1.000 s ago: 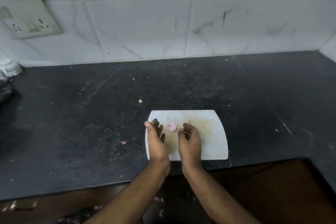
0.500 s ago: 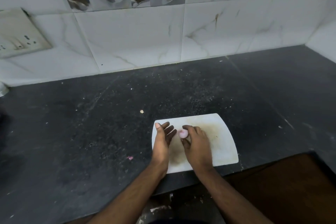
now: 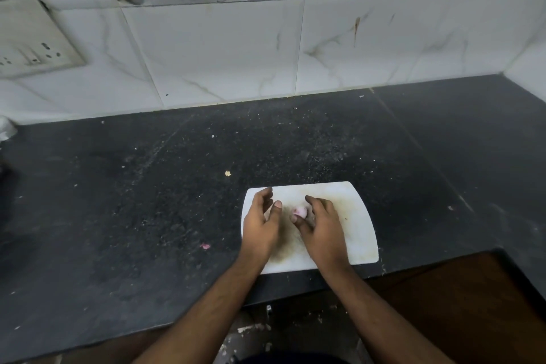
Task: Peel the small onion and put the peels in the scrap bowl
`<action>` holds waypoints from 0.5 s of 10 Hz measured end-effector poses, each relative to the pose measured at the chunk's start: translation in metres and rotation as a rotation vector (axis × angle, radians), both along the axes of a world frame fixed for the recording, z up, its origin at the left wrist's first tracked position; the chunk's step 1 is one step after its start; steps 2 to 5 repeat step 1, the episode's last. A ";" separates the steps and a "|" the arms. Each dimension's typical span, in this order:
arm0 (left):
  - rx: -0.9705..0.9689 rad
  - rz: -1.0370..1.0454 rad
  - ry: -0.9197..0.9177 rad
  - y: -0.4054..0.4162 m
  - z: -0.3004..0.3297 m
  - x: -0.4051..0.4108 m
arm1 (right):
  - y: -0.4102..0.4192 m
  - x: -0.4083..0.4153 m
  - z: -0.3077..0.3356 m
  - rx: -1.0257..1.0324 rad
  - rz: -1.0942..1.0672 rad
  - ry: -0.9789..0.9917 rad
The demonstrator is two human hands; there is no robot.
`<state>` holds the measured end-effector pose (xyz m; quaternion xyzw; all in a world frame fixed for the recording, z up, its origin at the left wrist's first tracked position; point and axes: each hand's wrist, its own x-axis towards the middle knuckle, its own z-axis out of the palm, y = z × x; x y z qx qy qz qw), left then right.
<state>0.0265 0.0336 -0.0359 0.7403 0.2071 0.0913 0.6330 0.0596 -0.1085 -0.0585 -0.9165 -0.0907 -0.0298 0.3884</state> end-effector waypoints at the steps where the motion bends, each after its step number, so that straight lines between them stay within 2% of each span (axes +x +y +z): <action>1: 0.053 0.020 -0.021 -0.004 0.007 0.000 | 0.000 0.001 0.008 0.038 -0.002 0.002; 5: 0.053 0.020 -0.021 -0.004 0.007 0.000 | 0.000 0.001 0.008 0.038 -0.002 0.002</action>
